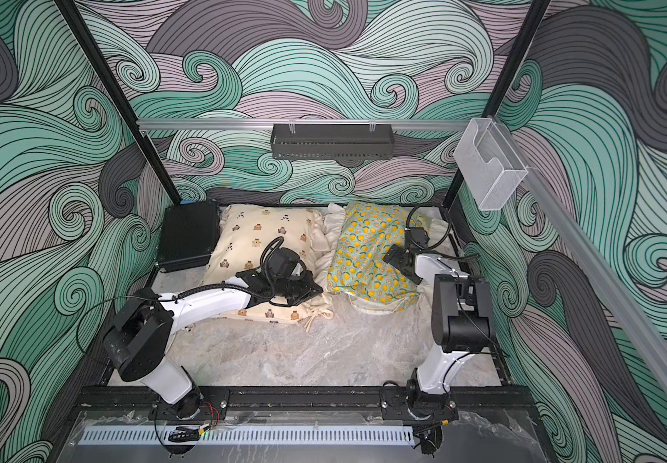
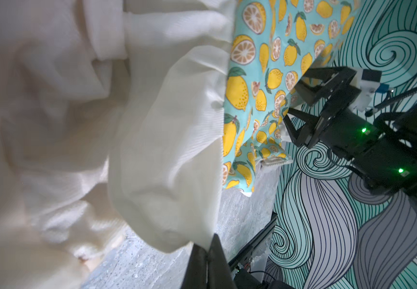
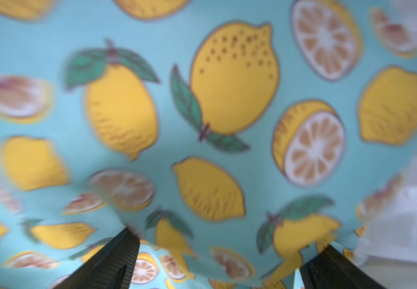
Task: Zip up pillowcases
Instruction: Adjust the pillowcase at the center of the board, then zip the zipper on the pillowcase.
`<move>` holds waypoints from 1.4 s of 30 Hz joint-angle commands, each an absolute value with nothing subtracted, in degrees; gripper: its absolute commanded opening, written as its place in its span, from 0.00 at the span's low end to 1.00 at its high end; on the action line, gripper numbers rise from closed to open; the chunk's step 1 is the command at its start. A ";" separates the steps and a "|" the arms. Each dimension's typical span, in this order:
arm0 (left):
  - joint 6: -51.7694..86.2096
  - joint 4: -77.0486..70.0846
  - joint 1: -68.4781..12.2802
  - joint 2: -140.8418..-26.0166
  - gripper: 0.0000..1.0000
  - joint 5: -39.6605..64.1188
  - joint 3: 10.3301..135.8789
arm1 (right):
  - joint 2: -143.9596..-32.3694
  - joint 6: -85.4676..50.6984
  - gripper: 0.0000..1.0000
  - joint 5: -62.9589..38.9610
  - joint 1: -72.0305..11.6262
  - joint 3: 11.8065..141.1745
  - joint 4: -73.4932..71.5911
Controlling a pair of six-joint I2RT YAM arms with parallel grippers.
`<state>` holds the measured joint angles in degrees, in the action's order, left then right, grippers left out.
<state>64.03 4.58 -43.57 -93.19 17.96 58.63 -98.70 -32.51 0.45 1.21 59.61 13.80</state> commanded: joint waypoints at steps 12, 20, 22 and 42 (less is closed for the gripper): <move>52.19 17.65 -44.07 -84.71 0.00 13.23 62.44 | -77.68 -28.94 0.99 -12.32 -4.46 53.00 26.85; 54.77 14.71 -44.03 -84.37 0.00 15.87 60.36 | -65.43 -29.10 0.90 -9.84 -16.48 49.00 34.16; 55.36 14.07 -44.03 -84.80 0.00 17.23 60.25 | -62.75 -29.96 0.83 -8.06 -20.24 47.48 35.50; 57.13 12.13 -44.18 -82.26 0.00 17.58 57.92 | -66.73 -44.59 0.42 7.48 -51.85 40.98 21.44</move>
